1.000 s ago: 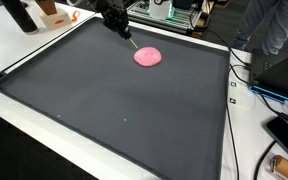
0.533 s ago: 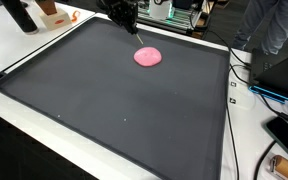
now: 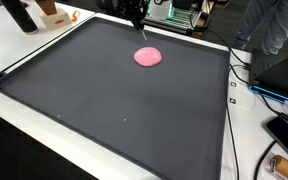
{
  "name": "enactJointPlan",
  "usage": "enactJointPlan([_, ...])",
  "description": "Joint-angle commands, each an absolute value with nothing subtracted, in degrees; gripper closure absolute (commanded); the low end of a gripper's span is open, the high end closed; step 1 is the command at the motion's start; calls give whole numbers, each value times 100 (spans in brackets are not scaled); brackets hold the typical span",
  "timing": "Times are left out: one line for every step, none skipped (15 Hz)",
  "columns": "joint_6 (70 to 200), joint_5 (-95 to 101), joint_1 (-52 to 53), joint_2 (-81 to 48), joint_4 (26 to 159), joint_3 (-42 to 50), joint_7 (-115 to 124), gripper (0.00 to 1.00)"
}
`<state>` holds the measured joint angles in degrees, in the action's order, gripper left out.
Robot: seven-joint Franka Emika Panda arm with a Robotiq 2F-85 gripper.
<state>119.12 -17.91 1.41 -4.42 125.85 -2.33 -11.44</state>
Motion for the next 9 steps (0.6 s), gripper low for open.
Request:
enactJointPlan([12020,-1286,280,-237,12701,-319,-686,97])
enactJointPlan([12021,-1185,309,-218,12700,-340,-609,97])
enactJointPlan([12040,-1080,337,-202,12704,-362,-516,97])
enactJointPlan([12048,-997,360,-190,12700,-379,-442,97])
enactJointPlan([12047,-926,382,-181,12698,-394,-371,97])
enactJointPlan([12009,-888,402,-178,12689,-408,-305,97])
enactJointPlan([12007,-851,421,-169,12693,-424,-260,97])
enactJointPlan([12013,-807,437,-159,12698,-438,-206,97])
enactJointPlan([12012,-773,448,-148,12702,-453,-172,97])
